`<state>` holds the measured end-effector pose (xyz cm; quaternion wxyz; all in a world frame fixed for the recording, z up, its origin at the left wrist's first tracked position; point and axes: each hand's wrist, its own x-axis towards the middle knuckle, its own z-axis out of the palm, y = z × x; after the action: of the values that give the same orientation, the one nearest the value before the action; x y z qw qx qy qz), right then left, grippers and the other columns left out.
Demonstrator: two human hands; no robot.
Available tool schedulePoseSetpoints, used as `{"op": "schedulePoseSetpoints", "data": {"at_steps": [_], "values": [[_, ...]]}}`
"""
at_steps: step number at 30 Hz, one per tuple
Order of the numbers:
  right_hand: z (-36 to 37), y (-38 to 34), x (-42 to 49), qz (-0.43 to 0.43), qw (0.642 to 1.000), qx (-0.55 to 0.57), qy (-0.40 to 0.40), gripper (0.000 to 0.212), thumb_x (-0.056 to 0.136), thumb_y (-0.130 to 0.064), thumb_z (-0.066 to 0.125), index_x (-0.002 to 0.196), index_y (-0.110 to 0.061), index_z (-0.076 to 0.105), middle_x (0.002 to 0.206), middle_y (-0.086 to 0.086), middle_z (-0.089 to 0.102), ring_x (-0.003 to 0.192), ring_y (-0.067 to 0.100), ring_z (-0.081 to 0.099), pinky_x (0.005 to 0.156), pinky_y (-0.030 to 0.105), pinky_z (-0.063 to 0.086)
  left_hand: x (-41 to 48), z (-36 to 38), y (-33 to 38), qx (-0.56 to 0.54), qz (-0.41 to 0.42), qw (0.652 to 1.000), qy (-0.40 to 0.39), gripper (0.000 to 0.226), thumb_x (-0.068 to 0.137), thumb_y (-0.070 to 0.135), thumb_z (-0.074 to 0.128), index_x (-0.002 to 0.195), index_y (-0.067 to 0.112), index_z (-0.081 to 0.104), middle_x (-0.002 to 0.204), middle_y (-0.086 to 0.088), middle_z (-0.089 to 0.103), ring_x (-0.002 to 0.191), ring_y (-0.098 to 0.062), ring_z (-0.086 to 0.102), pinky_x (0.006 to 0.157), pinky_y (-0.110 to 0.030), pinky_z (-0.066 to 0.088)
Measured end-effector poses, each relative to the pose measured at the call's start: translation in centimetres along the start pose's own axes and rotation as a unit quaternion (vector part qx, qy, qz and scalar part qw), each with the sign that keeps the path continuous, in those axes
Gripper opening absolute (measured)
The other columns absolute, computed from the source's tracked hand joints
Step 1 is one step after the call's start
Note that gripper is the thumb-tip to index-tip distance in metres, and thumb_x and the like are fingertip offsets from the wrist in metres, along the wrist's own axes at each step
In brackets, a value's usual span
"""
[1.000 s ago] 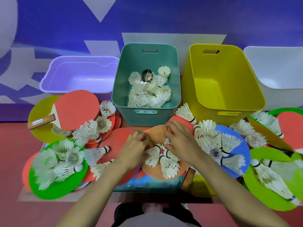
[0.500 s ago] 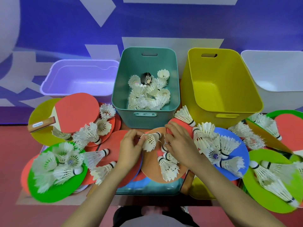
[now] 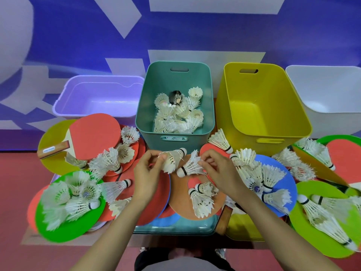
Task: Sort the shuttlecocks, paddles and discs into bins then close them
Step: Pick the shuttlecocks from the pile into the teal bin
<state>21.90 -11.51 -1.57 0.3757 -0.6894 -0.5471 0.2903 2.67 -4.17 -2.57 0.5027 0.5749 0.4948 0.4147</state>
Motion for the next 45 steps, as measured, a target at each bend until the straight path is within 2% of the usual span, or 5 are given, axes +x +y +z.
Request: {"op": "schedulePoseSetpoints", "data": {"at_steps": [13,31,36,40,45], "values": [[0.7,-1.0,0.3,0.039,0.990,0.088,-0.100,0.004,0.090,-0.015,0.062,0.090,-0.013,0.058,0.080,0.002,0.065,0.078,0.009,0.063,0.076,0.020,0.050,0.2,-0.7,1.3,-0.013,0.016,1.000,0.018,0.008,0.088,0.010,0.063,0.086,0.017,0.066,0.081,0.006,0.068,0.075,-0.007,0.060,0.068,-0.016,0.047],[-3.6,-6.9,8.2,-0.062,0.987,0.125,0.074,0.012,0.090,-0.010,0.060,0.085,-0.020,0.055,0.079,-0.009,0.058,0.073,-0.003,0.052,0.066,0.009,0.043,6.7,-1.1,5.9,-0.012,0.072,0.996,0.060,0.011,0.086,0.027,0.062,0.089,0.036,0.067,0.099,-0.002,0.069,0.091,-0.017,0.062,0.087,-0.039,0.049],[-4.7,-7.2,12.7,-0.059,0.990,0.065,0.113,0.007,0.089,-0.011,0.059,0.086,-0.016,0.056,0.080,-0.003,0.059,0.074,0.005,0.053,0.067,0.015,0.043,11.6,-0.5,7.6,0.138,0.101,0.984,0.042,0.018,0.086,0.006,0.056,0.103,0.014,0.056,0.091,0.003,0.058,0.078,-0.017,0.054,0.070,-0.021,0.045],[-5.0,-6.6,16.5,-0.055,0.991,-0.056,0.112,0.005,0.091,-0.016,0.058,0.087,-0.017,0.056,0.082,-0.002,0.062,0.077,0.014,0.057,0.071,0.028,0.044,15.1,0.9,8.4,0.264,0.127,0.956,0.012,0.020,0.086,-0.003,0.045,0.091,0.015,0.040,0.090,-0.007,0.055,0.077,-0.032,0.054,0.067,-0.038,0.041],[-4.9,-5.2,21.6,-0.051,0.970,-0.224,0.081,0.004,0.092,-0.014,0.051,0.093,-0.012,0.055,0.088,0.007,0.066,0.079,0.025,0.058,0.061,0.029,0.035,19.1,3.0,8.6,0.446,0.132,0.884,-0.035,0.037,0.078,-0.017,0.042,0.104,0.001,0.061,0.117,-0.015,0.054,0.102,-0.034,0.055,0.085,-0.040,0.043]]}}
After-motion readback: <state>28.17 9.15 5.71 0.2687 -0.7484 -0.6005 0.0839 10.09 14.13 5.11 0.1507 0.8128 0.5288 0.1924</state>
